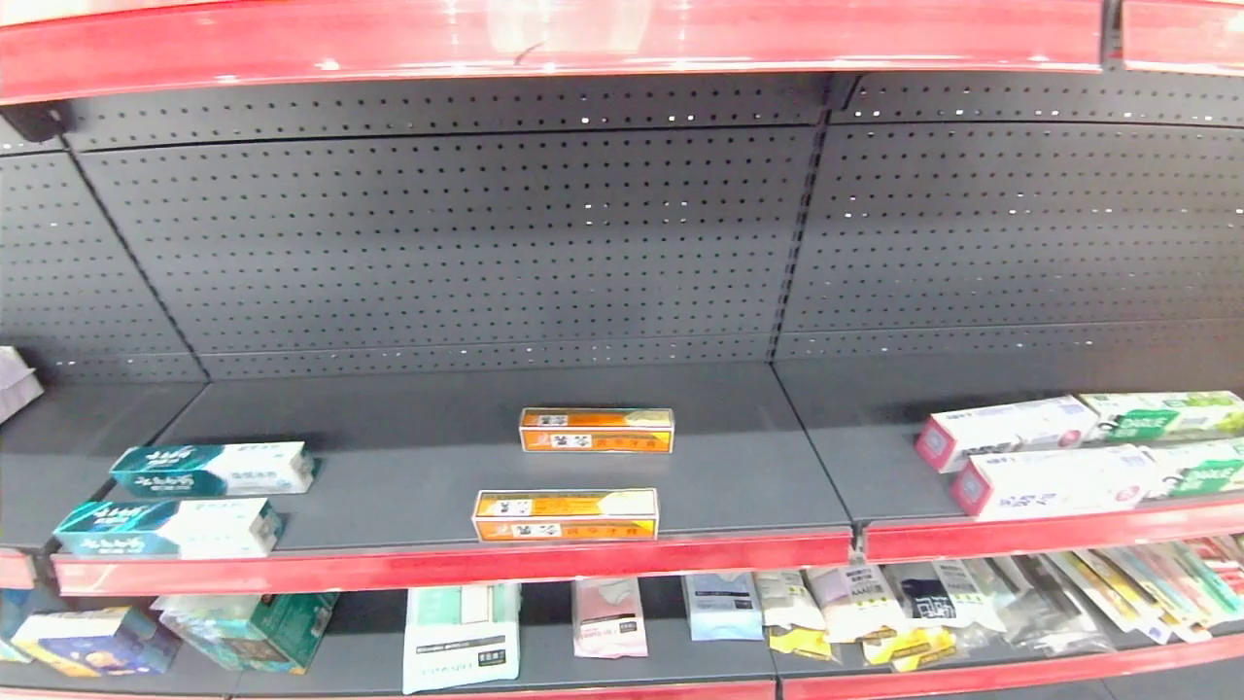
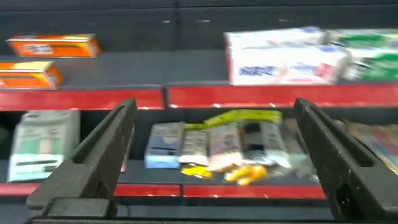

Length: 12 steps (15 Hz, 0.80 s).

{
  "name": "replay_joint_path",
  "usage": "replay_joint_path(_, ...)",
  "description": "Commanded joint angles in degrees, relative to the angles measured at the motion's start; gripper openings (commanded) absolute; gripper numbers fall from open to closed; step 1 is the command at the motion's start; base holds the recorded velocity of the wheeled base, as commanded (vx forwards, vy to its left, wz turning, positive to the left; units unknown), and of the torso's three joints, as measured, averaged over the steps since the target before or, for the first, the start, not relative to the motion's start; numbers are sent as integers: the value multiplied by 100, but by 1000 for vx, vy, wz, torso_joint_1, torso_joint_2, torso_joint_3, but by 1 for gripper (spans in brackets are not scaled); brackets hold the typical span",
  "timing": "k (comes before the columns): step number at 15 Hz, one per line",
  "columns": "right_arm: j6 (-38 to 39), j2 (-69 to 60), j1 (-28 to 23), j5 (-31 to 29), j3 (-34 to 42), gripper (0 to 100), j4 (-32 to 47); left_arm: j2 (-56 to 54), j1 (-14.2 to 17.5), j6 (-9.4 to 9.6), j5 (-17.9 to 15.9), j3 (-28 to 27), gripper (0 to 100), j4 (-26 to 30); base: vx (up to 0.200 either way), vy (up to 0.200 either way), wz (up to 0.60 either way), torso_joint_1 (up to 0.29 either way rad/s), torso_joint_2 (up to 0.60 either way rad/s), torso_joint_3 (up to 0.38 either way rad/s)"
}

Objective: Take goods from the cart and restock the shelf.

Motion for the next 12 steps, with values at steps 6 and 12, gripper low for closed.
replay_joint_path(6, -28, 7, 2, 18, 0, 100, 2, 0, 1, 16, -36, 0, 100, -2, 0, 0, -300, 0, 2, 0)
replay_joint_path(12, -19, 7, 2, 18, 0, 100, 2, 4315, 62, -942, 887, -3709, 100, 341, 0, 0, 0, 0, 0, 0)
